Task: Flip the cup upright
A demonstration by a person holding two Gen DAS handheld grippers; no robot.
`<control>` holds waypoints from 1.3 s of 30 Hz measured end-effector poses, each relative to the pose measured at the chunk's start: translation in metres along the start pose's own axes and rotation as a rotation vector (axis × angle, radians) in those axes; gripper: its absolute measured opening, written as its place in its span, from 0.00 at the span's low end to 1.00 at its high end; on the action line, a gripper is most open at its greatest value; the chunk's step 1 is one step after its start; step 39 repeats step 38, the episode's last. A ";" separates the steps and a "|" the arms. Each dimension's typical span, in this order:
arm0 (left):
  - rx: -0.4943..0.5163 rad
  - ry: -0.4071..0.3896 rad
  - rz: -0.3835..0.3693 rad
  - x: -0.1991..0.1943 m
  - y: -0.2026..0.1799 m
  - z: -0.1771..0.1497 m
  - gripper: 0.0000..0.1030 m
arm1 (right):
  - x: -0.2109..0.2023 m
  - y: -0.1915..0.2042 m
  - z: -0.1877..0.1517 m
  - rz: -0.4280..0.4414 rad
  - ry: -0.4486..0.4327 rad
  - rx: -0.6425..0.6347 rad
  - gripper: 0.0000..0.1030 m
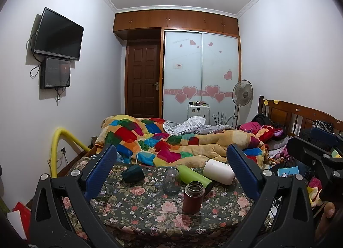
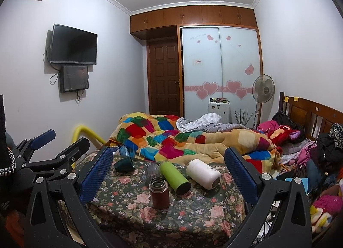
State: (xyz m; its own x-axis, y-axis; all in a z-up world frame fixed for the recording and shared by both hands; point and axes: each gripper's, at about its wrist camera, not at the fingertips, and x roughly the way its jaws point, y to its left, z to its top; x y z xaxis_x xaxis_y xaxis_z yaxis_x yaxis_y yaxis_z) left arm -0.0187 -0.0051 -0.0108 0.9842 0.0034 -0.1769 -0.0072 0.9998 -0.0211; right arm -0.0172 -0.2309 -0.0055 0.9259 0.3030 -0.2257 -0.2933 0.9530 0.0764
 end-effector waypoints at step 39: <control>-0.026 0.017 -0.021 0.004 -0.001 -0.004 1.00 | 0.000 -0.002 0.001 -0.003 0.004 -0.002 1.00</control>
